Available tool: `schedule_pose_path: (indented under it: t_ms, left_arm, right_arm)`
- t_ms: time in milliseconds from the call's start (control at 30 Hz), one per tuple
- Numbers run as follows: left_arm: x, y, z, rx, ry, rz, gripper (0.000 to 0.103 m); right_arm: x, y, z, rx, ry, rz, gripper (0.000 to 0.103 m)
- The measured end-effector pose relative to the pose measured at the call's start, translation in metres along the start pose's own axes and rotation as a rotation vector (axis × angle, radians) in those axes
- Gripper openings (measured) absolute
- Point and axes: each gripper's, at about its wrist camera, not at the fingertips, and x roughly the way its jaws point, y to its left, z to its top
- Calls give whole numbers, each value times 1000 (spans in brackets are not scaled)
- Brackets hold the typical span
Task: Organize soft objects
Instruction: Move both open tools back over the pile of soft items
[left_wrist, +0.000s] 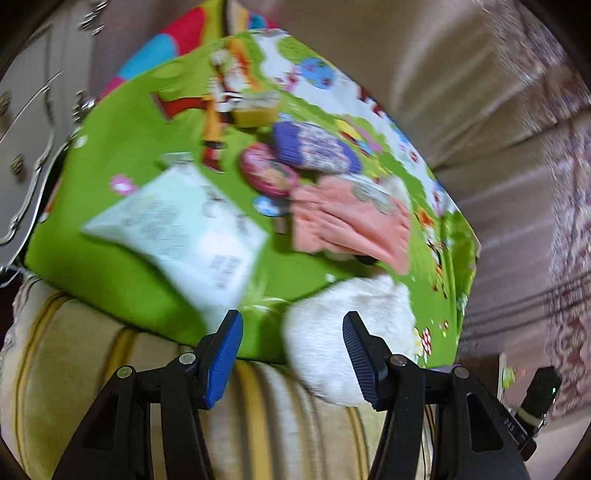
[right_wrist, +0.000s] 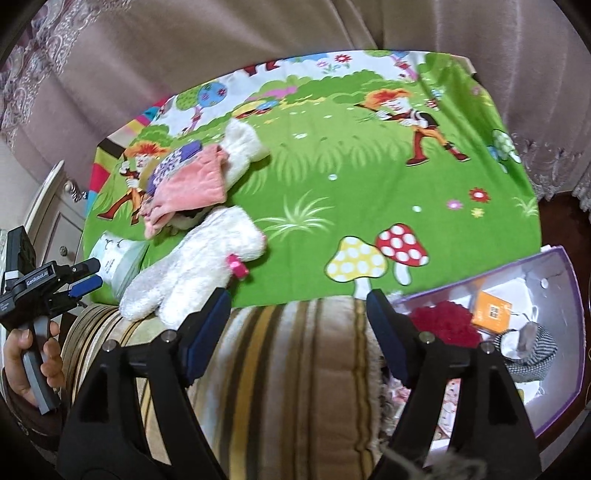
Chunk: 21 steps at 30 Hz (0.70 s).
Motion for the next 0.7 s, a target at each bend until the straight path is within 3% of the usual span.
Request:
schedule_pose_path:
  t_ms: [133, 267, 367, 467, 700]
  left_arm:
    - [1, 19, 5, -62, 5, 37, 58]
    - [9, 38, 13, -119, 22, 67, 67]
    - [18, 53, 22, -195, 35, 11, 68]
    - [27, 59, 31, -234, 35, 6, 70]
    - [50, 57, 50, -246, 42, -1, 69]
  right_arm:
    - [9, 12, 3, -18, 18, 16, 79]
    - [20, 23, 4, -33, 42, 37, 81]
    - [29, 27, 5, -24, 73, 64, 81]
    - [38, 31, 6, -14, 102, 90, 82]
    - [63, 43, 13, 15, 177, 145, 82]
